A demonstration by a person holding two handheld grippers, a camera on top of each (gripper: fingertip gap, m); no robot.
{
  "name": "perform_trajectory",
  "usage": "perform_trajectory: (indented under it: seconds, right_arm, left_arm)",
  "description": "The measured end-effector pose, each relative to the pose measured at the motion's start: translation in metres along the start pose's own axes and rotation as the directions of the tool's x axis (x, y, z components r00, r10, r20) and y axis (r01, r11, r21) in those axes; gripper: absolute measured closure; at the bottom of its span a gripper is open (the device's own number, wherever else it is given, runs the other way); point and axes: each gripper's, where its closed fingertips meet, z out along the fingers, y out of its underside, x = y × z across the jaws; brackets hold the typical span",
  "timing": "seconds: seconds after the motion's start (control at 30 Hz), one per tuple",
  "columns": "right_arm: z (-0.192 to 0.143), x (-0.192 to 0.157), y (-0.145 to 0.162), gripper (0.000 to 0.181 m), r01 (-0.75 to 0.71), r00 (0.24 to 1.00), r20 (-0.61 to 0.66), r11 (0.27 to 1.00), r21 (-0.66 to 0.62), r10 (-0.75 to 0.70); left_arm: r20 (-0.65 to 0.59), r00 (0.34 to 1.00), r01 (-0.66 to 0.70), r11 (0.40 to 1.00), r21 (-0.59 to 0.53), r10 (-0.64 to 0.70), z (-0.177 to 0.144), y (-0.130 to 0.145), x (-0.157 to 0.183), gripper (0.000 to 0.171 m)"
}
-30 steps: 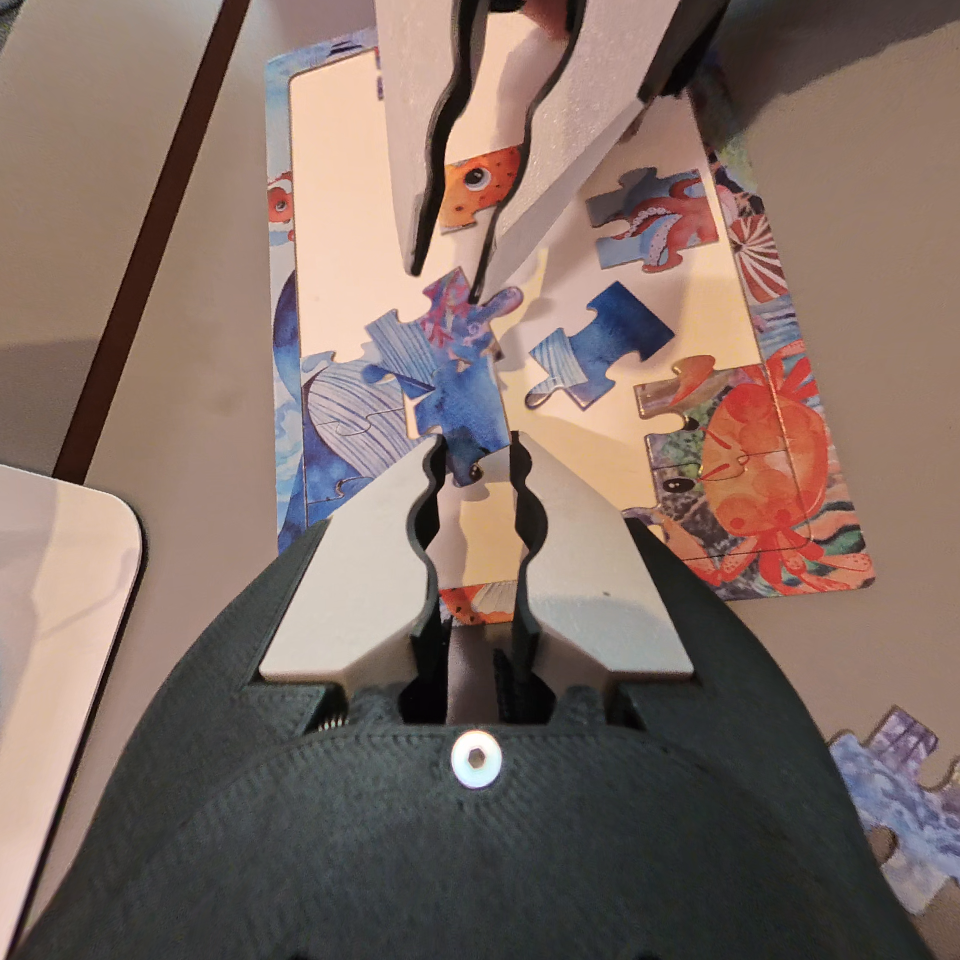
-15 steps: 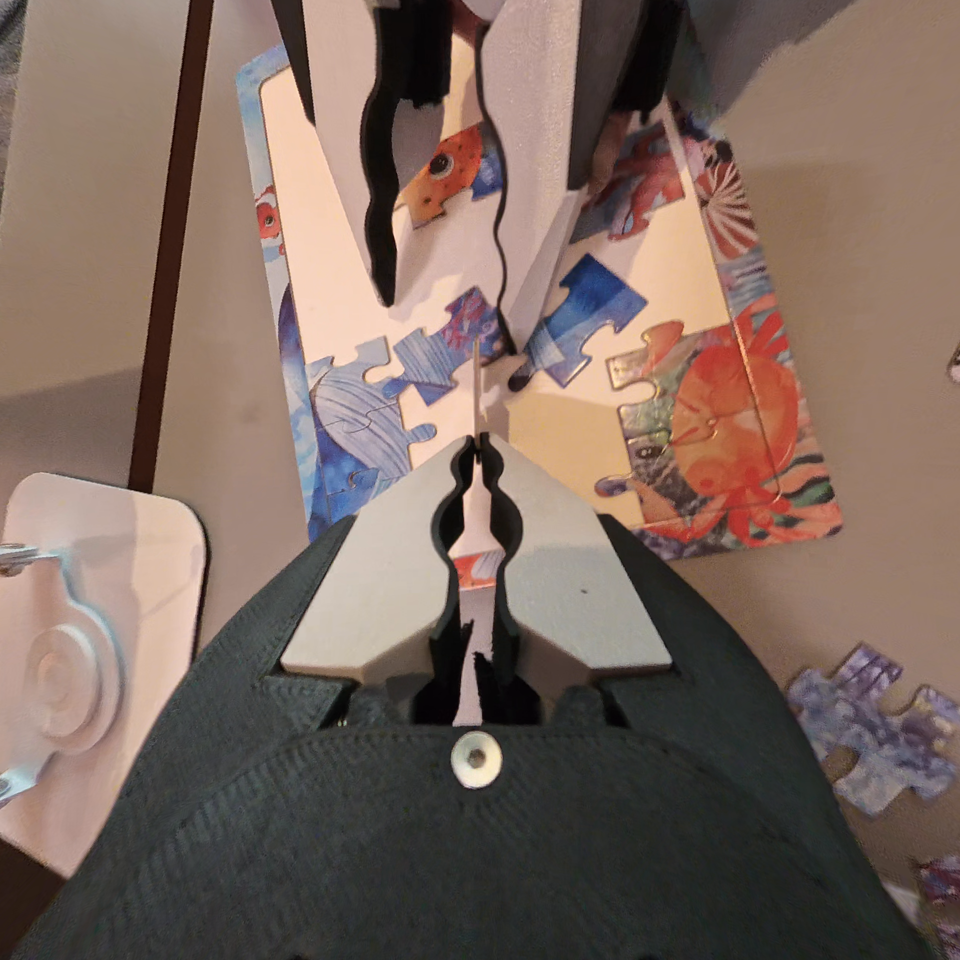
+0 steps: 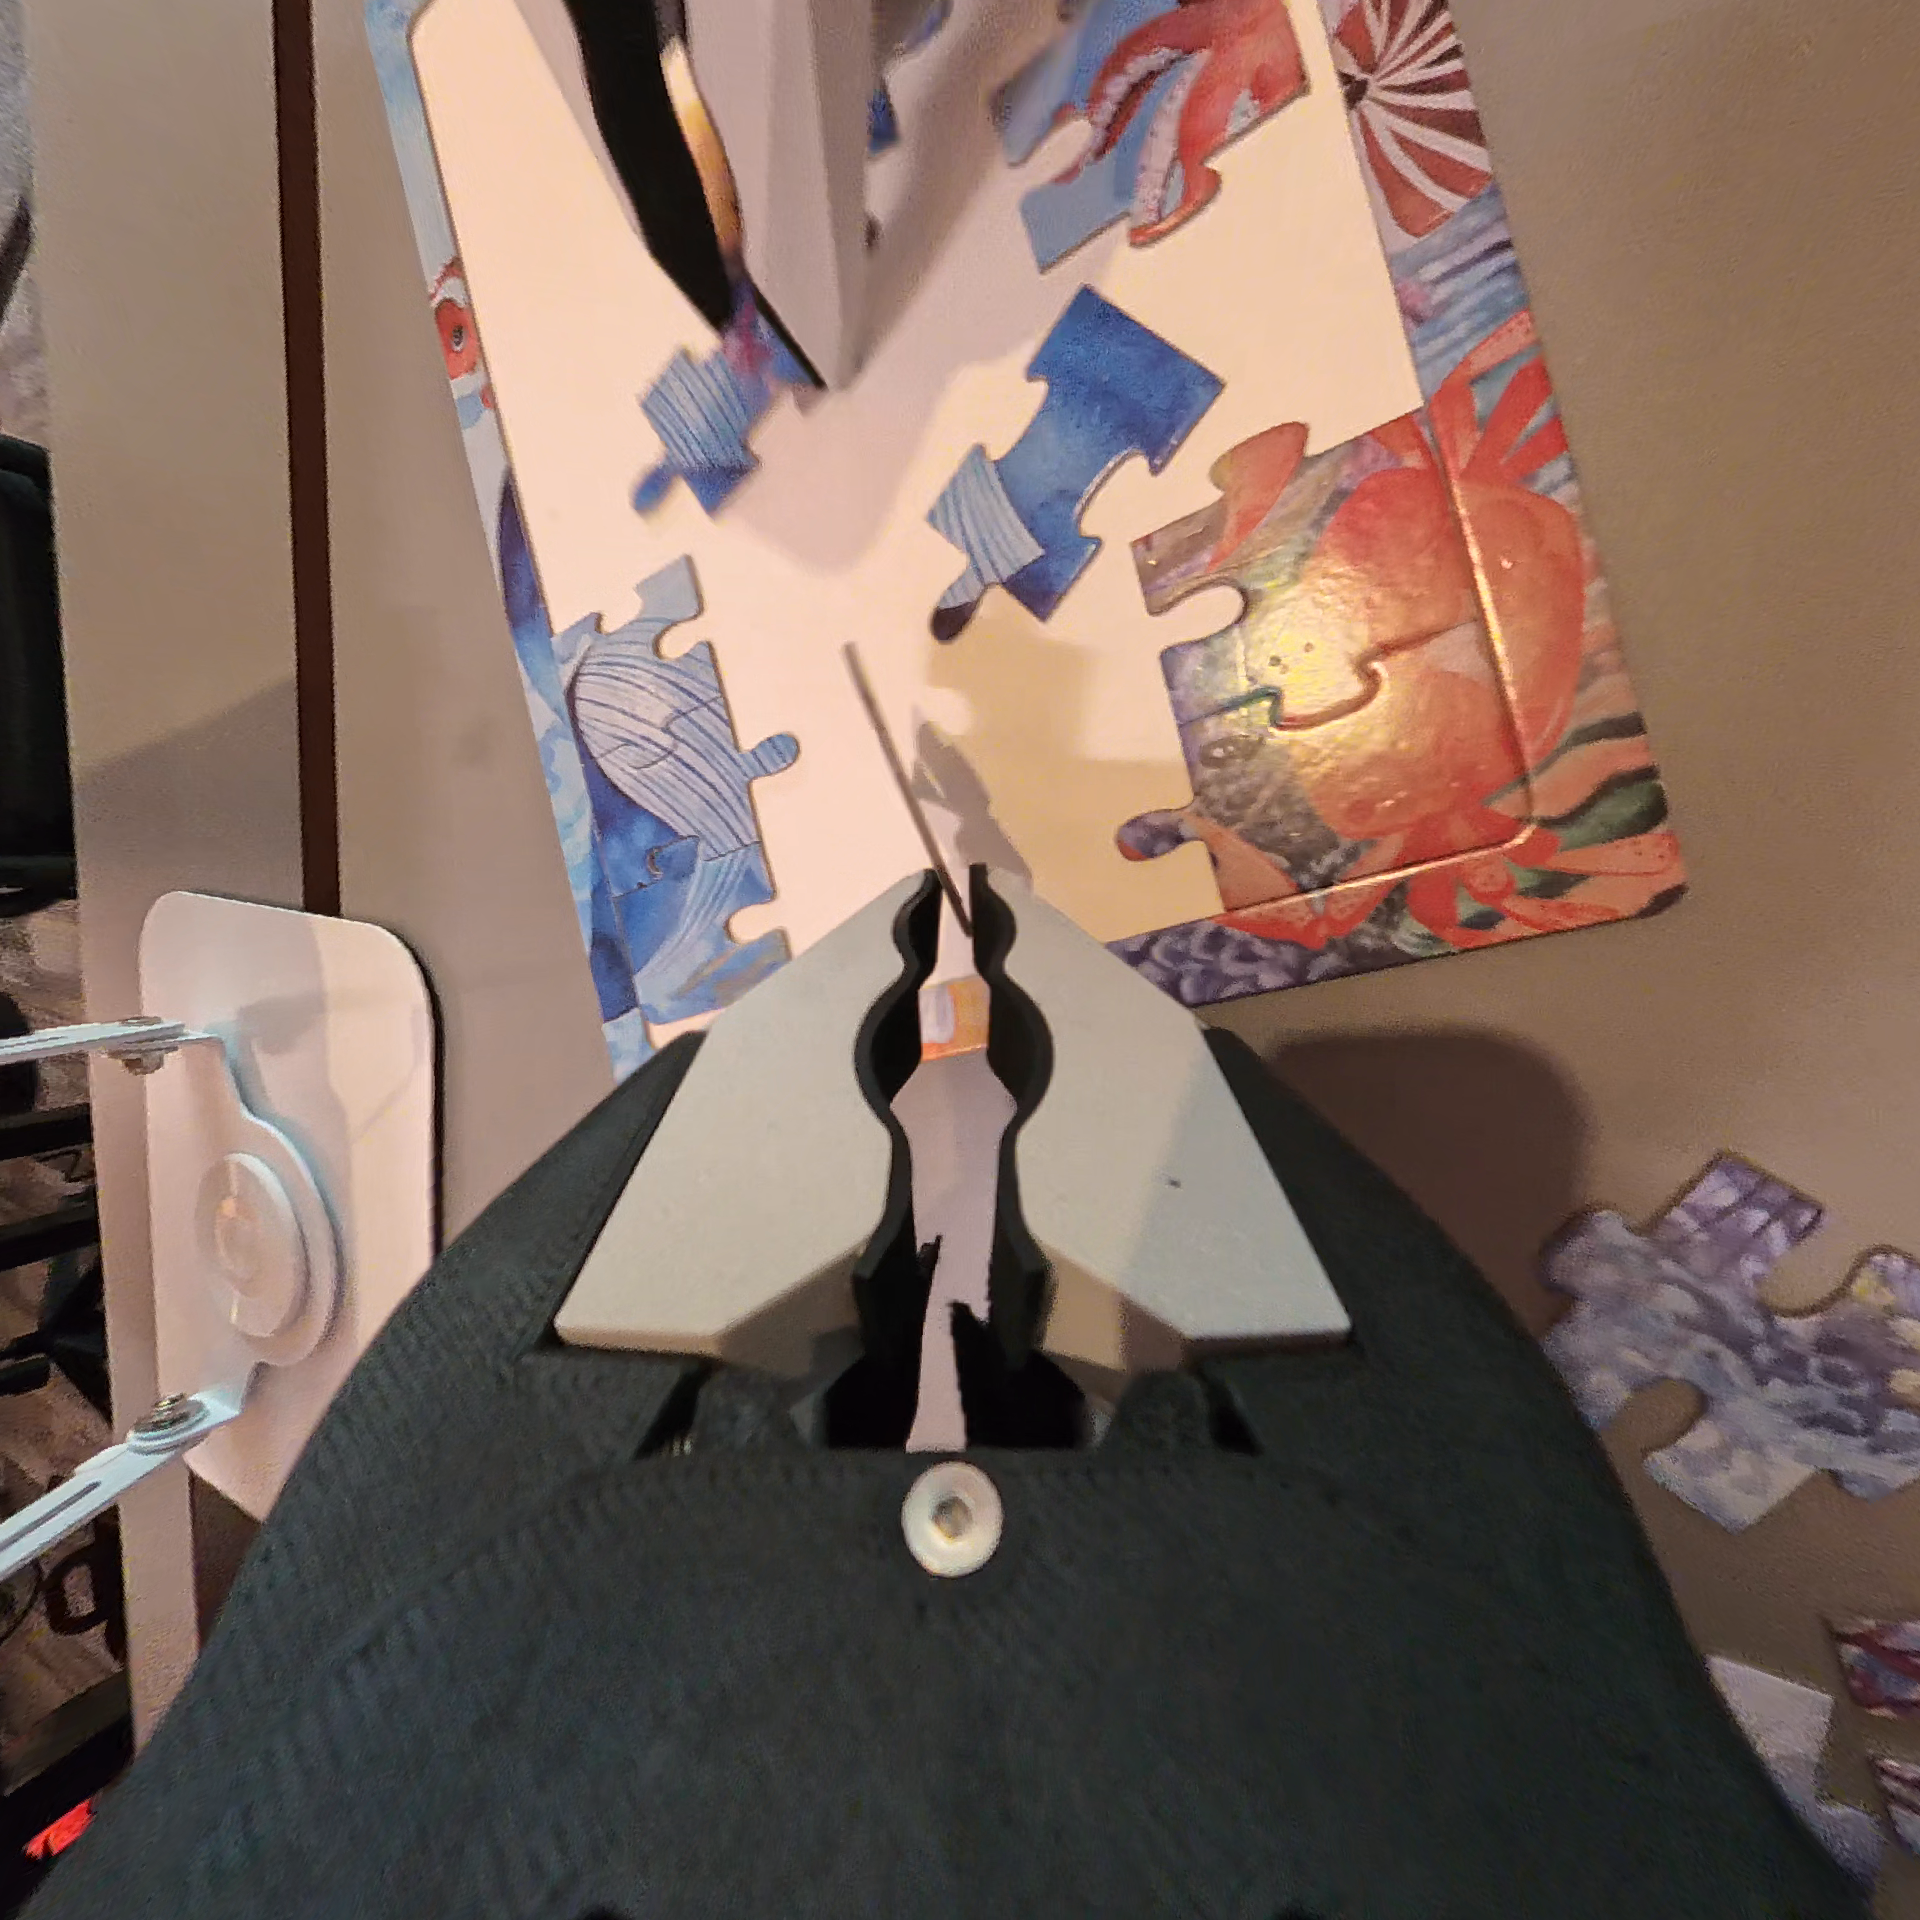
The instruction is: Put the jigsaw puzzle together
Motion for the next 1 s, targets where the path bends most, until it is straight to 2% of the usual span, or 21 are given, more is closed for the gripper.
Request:
perform_trajectory:
  seconds: [0.07,0.1,0.23,0.33,0.4,0.43,0.57,0.73,0.77,0.83,1.0]
  right_arm:
    - [-0.009,0.013,0.007,0.148,-0.005,0.997,-0.075,1.0,-0.029,0.003]
    - [-0.015,0.015,0.004,0.128,0.007,0.995,-0.103,1.0,-0.008,-0.008]
    - [-0.02,-0.035,-0.001,0.126,0.051,0.998,0.041,0.999,0.012,-0.051]
    - [-0.014,-0.072,0.007,0.127,0.06,0.989,0.136,0.998,-0.026,-0.056]
    - [-0.009,-0.076,0.017,0.133,0.081,0.993,0.096,0.995,-0.056,-0.075]
    - [-0.009,-0.077,0.018,0.143,0.087,0.994,0.071,0.995,-0.043,-0.084]
    - [-0.014,-0.078,0.024,0.157,0.07,0.996,0.063,0.997,-0.015,-0.069]
    - [-0.02,-0.079,0.032,0.159,0.04,0.997,0.066,0.999,-0.002,-0.04]
    - [-0.021,-0.078,0.032,0.165,0.033,0.998,0.057,0.999,0.006,-0.033]
    - [-0.022,-0.076,0.032,0.165,0.001,0.998,0.058,1.0,0.019,-0.003]
    - [-0.018,-0.07,0.023,0.165,-0.055,0.997,0.066,0.997,0.045,0.051]
  left_arm:
    - [0.008,1.0,-0.022,1.0,-0.021,0.022,0.002,0.004,0.006,0.166]
    - [0.014,1.0,-0.02,1.0,-0.018,0.02,0.002,0.003,0.008,0.167]
    - [0.032,0.999,-0.027,0.999,-0.025,0.028,0.0,0.0,0.015,0.167]
    - [0.049,0.999,-0.011,1.0,-0.024,0.013,-0.001,-0.004,0.022,0.167]
    - [0.041,0.999,0.004,1.0,-0.01,-0.003,-0.003,-0.008,0.03,0.167]
    - [0.04,0.999,0.008,1.0,-0.009,-0.008,-0.004,-0.01,0.034,0.167]
    - [0.054,0.998,0.033,0.999,0.009,-0.033,-0.007,-0.017,0.047,0.168]
    - [0.085,0.996,-0.004,1.0,0.022,0.002,-0.008,-0.031,0.065,0.169]
    - [0.092,0.996,-0.011,1.0,0.024,0.009,-0.008,-0.034,0.068,0.169]
    - [0.088,0.996,-0.013,0.999,0.04,0.009,-0.008,-0.041,0.074,0.169]
    - [0.1,0.995,-0.012,0.999,0.051,0.007,-0.006,-0.056,0.086,0.17]
